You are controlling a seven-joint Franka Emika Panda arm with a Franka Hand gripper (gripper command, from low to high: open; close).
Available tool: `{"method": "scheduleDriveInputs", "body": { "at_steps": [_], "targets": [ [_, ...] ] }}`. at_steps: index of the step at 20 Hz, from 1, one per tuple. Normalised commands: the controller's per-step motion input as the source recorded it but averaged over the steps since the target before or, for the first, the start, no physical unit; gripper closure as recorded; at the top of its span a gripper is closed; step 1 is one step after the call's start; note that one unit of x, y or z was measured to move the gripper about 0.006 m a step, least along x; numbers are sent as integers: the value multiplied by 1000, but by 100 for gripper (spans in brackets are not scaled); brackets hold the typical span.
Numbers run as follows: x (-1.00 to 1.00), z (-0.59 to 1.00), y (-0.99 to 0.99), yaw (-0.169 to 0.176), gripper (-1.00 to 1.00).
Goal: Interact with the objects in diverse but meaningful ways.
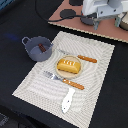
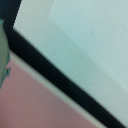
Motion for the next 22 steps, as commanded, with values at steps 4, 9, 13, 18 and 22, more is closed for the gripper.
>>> {"method": "scheduleDriveInputs", "body": {
  "at_steps": [4, 9, 13, 18, 22],
  "targets": [
    [374, 50, -904, -20, -100],
    [306, 0, -877, -37, -100],
    [246, -19, -838, -45, -100],
    [187, -51, -845, -46, -100],
    [131, -71, -791, -40, -100]
  ]
}}
